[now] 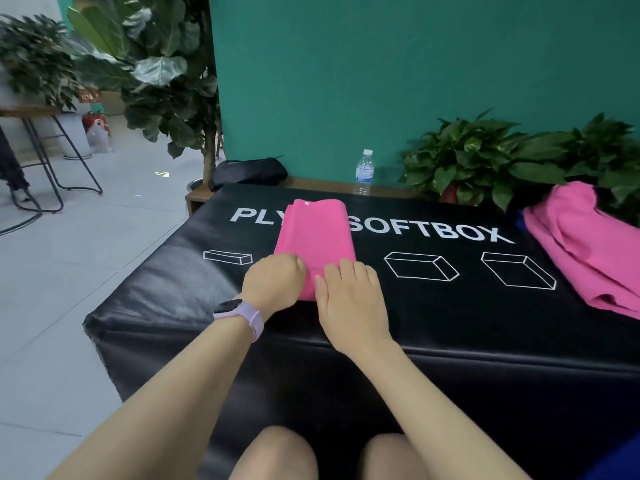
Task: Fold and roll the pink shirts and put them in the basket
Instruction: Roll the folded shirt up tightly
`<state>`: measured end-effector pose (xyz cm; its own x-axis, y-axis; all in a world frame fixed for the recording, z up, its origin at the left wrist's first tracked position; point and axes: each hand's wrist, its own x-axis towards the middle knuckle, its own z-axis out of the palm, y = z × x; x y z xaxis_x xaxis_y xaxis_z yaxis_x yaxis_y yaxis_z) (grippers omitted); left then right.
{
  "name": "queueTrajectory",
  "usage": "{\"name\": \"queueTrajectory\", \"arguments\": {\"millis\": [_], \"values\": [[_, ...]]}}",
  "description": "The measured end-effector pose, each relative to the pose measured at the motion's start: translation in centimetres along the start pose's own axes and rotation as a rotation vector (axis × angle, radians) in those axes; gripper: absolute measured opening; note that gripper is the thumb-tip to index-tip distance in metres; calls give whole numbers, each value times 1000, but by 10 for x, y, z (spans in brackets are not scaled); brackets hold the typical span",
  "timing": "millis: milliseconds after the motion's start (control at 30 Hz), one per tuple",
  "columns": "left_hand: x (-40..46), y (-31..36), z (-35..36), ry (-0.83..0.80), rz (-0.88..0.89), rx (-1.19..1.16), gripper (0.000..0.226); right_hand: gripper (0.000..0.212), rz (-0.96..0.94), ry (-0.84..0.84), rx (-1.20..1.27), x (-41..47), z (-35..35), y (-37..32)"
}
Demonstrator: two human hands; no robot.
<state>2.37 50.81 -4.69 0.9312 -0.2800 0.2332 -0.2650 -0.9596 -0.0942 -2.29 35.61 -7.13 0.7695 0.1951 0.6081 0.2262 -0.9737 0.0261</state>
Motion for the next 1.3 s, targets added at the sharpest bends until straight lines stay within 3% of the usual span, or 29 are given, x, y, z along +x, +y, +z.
{"name": "queueTrajectory", "arguments": {"millis": [67,167,233,300,367,433,500,600,667,800,1067,1200,1300], "values": [[3,0,1,-20,-2,-2,12,45,-46,-10,-29,9,2,4],[-1,4,7,74,-35,102,12,45,-90,-48,-74,26,5,9],[-4,7,8,148,-103,165,29,25,-111,-23,-95,36,5,10],[-6,9,10,220,-136,181,44,4,-172,-193,-128,50,8,14],[-7,11,16,252,-108,165,47,10,-138,-341,-94,70,13,18],[-2,9,19,218,-89,104,50,28,-51,-424,-3,85,18,22],[7,5,20,206,-86,50,46,38,-8,-377,32,85,22,22],[15,2,20,260,-29,22,21,47,-45,-123,-21,62,27,19],[17,2,17,290,-11,2,21,48,-17,-37,-44,51,28,15],[11,4,12,254,-1,-12,19,46,61,-76,-58,38,18,2],[-52,24,-1,274,51,85,15,46,18,-2,-22,3,-9,3],[-64,34,-3,252,-1,99,33,44,35,74,39,-5,-12,2],[-64,33,-7,245,-38,126,38,39,2,21,-45,0,-11,2]]}}
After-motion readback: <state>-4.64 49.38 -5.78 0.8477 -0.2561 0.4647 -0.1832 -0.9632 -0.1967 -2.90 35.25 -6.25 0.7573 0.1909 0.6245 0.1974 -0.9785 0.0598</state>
